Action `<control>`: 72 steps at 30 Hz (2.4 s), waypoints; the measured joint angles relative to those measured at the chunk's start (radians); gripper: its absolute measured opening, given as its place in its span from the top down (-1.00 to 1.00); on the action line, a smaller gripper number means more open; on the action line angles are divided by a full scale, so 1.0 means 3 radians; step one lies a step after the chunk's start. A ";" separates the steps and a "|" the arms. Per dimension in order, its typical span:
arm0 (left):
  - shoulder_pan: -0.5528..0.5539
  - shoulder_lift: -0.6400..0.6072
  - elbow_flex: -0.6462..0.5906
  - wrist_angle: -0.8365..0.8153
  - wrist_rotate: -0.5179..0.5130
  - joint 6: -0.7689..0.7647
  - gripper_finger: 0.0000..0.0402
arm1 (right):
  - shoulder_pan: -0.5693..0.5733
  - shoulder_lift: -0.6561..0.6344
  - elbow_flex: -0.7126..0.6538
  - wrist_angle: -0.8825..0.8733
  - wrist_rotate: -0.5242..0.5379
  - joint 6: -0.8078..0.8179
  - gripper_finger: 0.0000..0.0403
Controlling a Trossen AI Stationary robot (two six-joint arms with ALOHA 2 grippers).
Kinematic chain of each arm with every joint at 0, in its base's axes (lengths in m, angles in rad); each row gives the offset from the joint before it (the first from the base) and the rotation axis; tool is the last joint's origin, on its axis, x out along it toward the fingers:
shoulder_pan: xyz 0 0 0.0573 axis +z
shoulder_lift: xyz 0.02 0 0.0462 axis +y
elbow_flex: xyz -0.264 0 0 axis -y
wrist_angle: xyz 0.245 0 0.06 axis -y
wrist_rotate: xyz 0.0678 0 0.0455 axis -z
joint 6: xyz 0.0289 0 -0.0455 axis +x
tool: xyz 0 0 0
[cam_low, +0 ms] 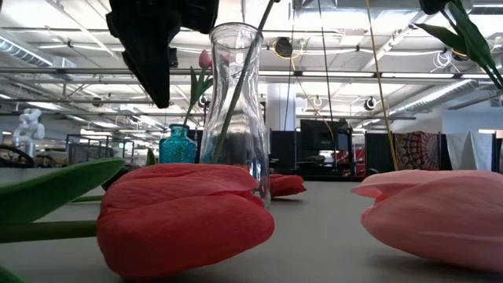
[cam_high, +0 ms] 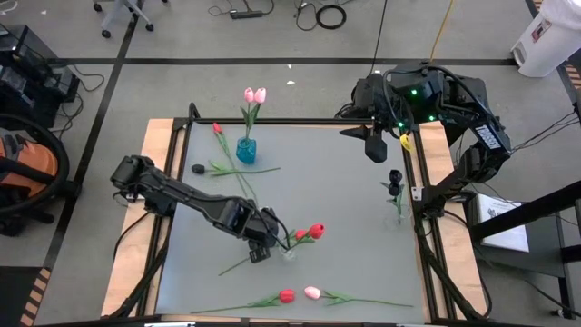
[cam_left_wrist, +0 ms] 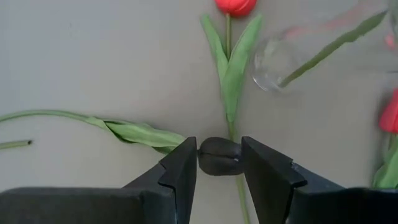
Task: Sort flowers into vase by color
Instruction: Put the red flower into the left transparent vase
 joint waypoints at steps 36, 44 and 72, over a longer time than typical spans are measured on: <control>-0.1273 -0.0086 -0.0003 0.0750 -0.0022 -0.1054 0.34 | 0.0000 -0.0003 0.0000 -0.0439 0.0175 -0.0087 0.08; -0.1243 0.0242 -0.0003 0.1224 0.0188 -0.1058 0.29 | 0.0000 -0.0003 0.0000 -0.0429 0.0177 -0.0089 0.08; -0.1212 0.1053 -0.0001 0.1725 0.0340 -0.1493 -0.27 | 0.0000 -0.0003 0.0000 -0.0450 0.0161 -0.0104 0.08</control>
